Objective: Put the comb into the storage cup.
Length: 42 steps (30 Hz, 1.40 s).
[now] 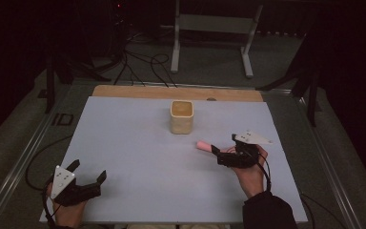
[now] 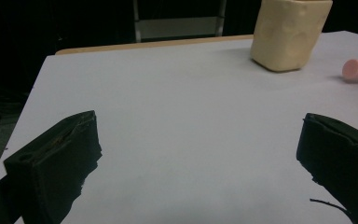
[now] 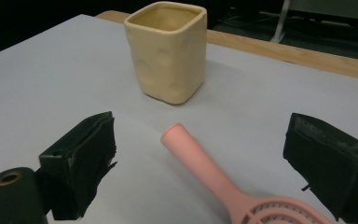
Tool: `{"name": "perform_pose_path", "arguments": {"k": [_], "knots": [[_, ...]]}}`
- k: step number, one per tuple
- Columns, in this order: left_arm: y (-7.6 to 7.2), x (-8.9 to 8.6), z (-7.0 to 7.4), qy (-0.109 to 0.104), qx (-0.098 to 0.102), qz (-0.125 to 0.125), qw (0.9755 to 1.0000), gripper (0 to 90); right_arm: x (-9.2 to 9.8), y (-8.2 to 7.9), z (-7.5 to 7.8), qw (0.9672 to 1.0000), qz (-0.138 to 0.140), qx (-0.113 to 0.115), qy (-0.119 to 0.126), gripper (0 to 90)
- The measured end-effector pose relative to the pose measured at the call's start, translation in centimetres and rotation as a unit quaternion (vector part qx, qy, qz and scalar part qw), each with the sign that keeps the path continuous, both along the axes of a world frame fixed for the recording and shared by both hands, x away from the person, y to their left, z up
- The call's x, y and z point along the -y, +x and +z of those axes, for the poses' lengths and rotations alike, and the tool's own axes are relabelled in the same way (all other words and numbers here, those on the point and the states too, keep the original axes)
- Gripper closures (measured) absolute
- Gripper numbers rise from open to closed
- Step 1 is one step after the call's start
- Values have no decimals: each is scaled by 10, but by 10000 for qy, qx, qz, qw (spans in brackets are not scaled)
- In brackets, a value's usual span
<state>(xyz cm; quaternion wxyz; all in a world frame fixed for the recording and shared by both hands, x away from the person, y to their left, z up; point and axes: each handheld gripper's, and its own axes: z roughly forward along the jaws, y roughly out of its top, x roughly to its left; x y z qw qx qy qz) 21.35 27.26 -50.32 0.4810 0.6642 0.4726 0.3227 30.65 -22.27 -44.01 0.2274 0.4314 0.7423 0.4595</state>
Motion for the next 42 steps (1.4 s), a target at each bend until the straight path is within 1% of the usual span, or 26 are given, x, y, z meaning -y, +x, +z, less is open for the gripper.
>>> {"name": "perform_pose_path", "arguments": {"k": [3, 8, 11, 16, 19, 20, 22, 24, 25, 29, 30, 31, 35, 37, 40, 42], "knots": [[0, 0, 0, -12, 1, 3, 10000, 3, -5, 6, 0, 10000, 14, -54, -37, 90], [0, 0, 0, -21, -2, -7, 10000, 3, -10, 15, -1, 9999, -9, -131, -2, 95], [0, 0, 0, -24, -3, -18, 10000, 3, -12, 22, -2, 9997, -50, -214, 66, 111], [0, 0, 0, -23, -3, -28, 10000, 2, -18, 32, -4, 9996, -84, -282, 33, 138], [0, 0, 0, -34, -5, -35, 10000, 3, -22, 37, -5, 9996, -117, -254, -22, 218], [0, 0, 0, -33, -3, -35, 10000, 3, -23, 38, -6, 9996, -131, -264, -3, 244], [0, 0, 0, -35, -2, -38, 10000, 3, -25, 41, -8, 9993, -201, -302, -36, 310], [0, 0, 0, -38, -5, -41, 10000, 3, -28, 45, -10, 9992, -191, -345, -38, 361], [0, 0, 0, -41, -5, -40, 10000, 3, -30, 46, -11, 9991, -204, -369, -93, 396], [-1, -1, 0, -37, -10, -44, 10000, 3, -36, 52, -15, 9986, -223, -447, -200, 491], [-1, -1, 0, -37, -10, -44, 10000, 3, -36, 52, -15, 9986, -223, -447, -200, 491], [-1, -1, 0, -38, -9, -44, 10000, 3, -39, 56, -18, 9982, -205, -522, -211, 535], [-1, -1, -1, -48, -14, -37, 10000, 3, -43, 64, -26, 9971, -189, -671, -290, 648], [-1, 0, -1, -46, -18, -46, 10000, 3, -47, 67, -30, 9962, -209, -729, -433, 728], [-1, 0, -1, -53, -11, -58, 10000, 3, -52, 70, -36, 9947, -277, -762, -636, 895], [-1, -1, -1, -58, -13, -68, 10000, 3, -54, 72, -39, 9933, -348, -857, -686, 900]]}}
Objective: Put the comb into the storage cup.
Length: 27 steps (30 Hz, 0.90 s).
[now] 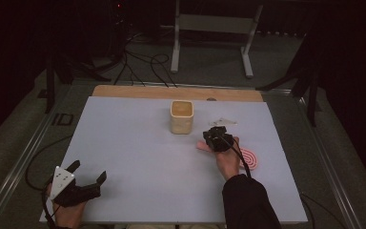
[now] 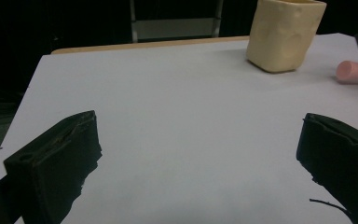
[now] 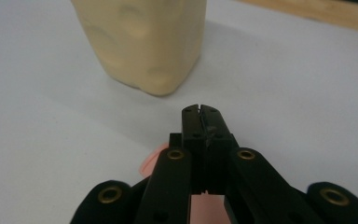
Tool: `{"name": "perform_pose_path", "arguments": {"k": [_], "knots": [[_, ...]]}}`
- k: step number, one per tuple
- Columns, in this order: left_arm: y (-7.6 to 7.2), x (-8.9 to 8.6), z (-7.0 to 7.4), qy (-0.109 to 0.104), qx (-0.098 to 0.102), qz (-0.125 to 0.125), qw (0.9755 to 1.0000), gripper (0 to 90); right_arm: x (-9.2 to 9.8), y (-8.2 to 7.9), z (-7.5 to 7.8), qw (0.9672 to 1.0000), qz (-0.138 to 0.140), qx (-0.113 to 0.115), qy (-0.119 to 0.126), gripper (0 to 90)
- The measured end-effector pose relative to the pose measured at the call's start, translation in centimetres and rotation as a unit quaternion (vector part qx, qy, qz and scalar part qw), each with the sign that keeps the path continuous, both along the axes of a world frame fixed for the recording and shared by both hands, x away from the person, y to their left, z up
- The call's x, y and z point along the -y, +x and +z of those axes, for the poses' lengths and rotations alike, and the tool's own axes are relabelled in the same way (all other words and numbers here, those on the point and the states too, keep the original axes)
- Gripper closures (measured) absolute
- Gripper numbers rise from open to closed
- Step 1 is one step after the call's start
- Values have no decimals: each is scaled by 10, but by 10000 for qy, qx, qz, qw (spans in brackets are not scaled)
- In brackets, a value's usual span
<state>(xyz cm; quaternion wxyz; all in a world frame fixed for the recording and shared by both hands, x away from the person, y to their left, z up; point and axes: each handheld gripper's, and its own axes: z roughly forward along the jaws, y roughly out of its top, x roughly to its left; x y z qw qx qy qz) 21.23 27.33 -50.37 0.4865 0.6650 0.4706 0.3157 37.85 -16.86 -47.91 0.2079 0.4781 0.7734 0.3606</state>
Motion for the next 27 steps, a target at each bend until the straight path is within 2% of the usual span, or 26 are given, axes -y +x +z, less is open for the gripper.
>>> {"name": "perform_pose_path", "arguments": {"k": [4, 11, 14, 21, 27], "knots": [[0, 0, 0, -4, -6, 1, 10000, 3, -7, 3, -5, 9998, 28, -132, -149, 900], [0, 0, 0, -11, 9, -22, 10000, 3, -16, 7, -15, 9994, -17, -283, -178, 900], [-1, 0, 0, -8, 9, -22, 10000, 3, -18, 6, -18, 9991, 38, -326, -263, 900], [-1, 0, 0, -10, 6, -22, 10000, 3, -23, -5, -19, 9977, 241, -342, -527, 900], [0, 0, 0, -2, -2, -5, 10000, 3, -20, -21, -21, 9972, 335, -364, -556, 900]]}}
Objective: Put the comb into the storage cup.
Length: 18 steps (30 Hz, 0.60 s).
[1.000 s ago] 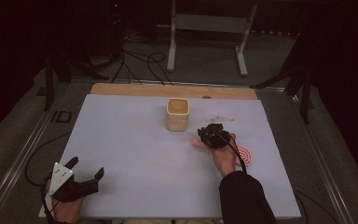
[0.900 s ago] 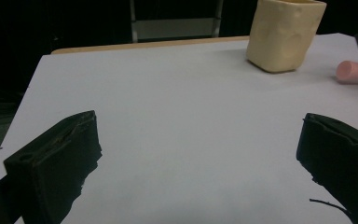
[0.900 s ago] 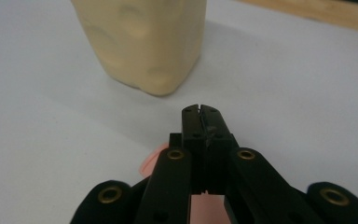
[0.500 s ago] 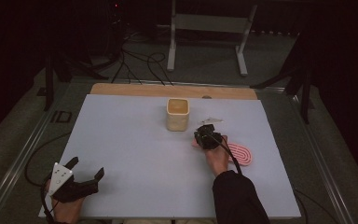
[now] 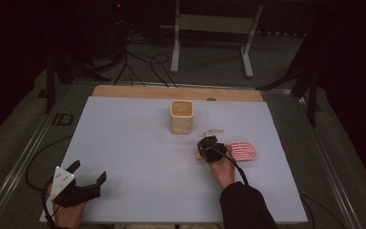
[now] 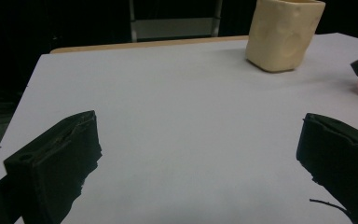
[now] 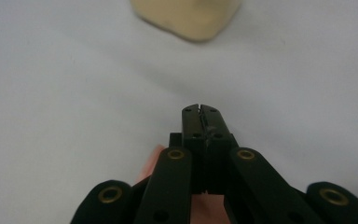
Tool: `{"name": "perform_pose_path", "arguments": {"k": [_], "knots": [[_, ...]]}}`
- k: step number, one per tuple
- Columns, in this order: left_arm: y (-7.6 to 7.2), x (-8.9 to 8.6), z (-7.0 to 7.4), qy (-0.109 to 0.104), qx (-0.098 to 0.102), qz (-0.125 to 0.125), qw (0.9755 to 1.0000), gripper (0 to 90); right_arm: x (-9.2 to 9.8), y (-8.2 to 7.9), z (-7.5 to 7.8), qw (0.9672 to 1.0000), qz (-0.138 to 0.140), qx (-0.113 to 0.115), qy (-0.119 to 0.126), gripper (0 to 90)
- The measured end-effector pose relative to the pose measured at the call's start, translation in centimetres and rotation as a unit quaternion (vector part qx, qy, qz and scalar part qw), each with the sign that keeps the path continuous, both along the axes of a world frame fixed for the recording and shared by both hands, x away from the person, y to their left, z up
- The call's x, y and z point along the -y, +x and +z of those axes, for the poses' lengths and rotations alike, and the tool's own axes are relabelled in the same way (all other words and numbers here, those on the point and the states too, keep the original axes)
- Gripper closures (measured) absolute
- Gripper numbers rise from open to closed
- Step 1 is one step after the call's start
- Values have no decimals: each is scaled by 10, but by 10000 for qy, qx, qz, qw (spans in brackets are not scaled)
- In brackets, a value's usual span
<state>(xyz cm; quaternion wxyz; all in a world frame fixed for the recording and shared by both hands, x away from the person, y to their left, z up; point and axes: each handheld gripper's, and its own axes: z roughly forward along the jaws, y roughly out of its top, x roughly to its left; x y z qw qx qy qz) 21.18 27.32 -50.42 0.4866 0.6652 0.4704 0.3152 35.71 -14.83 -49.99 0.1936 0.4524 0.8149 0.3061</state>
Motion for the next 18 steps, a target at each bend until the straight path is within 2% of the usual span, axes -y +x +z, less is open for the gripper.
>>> {"name": "perform_pose_path", "arguments": {"k": [8, 18], "knots": [[0, 0, 0, 10, -23, 4, 10000, 3, 10, -24, 3, 9998, 184, 91, -5, 900], [0, -1, -1, -8, -32, 14, 10000, 3, 28, -51, 3, 9995, 290, 85, 76, 899]]}}
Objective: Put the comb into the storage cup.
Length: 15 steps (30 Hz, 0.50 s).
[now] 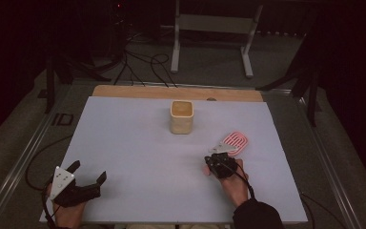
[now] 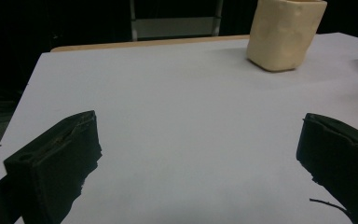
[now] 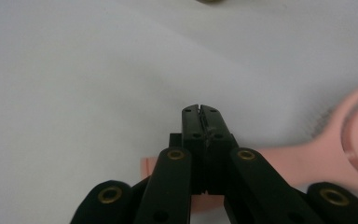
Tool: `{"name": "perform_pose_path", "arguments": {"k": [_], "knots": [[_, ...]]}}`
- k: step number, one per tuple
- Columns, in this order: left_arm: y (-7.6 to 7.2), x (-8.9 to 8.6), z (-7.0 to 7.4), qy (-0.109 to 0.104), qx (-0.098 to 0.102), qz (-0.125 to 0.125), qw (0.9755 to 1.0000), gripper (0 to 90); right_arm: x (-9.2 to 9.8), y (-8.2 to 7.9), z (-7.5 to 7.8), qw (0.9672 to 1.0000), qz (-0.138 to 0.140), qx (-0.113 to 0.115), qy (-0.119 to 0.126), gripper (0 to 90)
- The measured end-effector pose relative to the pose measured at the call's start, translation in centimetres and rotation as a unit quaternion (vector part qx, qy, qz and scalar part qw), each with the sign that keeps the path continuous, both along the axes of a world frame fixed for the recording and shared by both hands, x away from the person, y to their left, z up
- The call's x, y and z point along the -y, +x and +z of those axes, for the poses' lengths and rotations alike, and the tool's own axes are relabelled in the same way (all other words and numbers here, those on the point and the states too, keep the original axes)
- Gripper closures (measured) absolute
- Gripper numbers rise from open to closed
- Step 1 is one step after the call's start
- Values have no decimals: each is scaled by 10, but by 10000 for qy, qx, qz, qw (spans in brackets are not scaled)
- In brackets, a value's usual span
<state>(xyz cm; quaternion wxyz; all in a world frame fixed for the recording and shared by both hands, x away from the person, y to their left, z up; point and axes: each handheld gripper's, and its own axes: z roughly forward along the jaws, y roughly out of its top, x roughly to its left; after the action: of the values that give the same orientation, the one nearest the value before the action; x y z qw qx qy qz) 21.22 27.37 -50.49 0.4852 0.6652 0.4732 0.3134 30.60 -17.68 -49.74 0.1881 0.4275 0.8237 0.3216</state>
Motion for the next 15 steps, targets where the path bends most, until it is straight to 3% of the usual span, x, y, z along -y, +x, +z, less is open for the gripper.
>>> {"name": "perform_pose_path", "arguments": {"k": [6, 15], "knots": [[0, 0, 0, 0, -9, -1, 10000, 3, 14, -11, 1, 9999, -46, 68, -64, 899], [1, 0, -1, -11, -24, 8, 10000, 3, 36, -22, 2, 9997, -210, 48, 113, 898]]}}
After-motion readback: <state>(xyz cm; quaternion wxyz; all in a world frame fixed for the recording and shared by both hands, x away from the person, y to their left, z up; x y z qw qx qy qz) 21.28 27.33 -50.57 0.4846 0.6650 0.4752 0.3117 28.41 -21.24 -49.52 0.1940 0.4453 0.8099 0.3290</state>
